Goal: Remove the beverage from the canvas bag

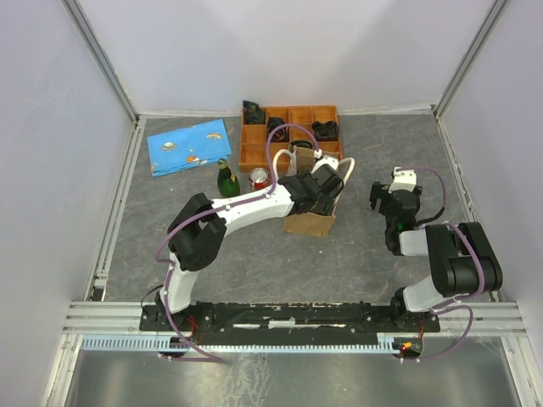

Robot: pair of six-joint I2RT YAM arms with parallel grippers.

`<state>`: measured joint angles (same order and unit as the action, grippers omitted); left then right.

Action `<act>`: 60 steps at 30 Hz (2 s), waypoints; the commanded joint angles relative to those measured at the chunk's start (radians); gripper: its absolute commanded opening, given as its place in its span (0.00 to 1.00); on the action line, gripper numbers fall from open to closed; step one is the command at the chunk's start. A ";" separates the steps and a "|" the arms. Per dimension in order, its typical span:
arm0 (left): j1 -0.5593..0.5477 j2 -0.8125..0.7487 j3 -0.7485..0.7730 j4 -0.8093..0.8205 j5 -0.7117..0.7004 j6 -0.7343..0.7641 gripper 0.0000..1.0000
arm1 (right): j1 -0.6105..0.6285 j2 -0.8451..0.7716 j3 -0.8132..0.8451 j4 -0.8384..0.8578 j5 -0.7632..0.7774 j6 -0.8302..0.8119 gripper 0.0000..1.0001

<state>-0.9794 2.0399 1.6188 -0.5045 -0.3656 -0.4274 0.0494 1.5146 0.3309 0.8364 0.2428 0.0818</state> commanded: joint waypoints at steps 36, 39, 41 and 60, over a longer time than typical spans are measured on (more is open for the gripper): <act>-0.012 -0.091 0.446 -0.324 0.094 0.314 0.03 | -0.004 -0.013 0.028 0.029 -0.010 0.003 0.99; -0.012 -0.094 0.513 -0.369 0.061 0.334 0.03 | -0.003 -0.010 0.028 0.031 -0.010 0.003 0.99; -0.012 -0.103 0.553 -0.397 0.027 0.346 0.03 | -0.003 -0.010 0.027 0.030 -0.010 0.002 0.99; 0.141 -0.293 0.627 -0.475 -0.155 0.365 0.03 | -0.004 -0.011 0.028 0.032 -0.010 0.002 0.99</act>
<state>-0.9287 1.8816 2.2196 -1.0191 -0.4492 -0.0959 0.0494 1.5146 0.3309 0.8364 0.2432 0.0818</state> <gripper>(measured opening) 0.728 0.992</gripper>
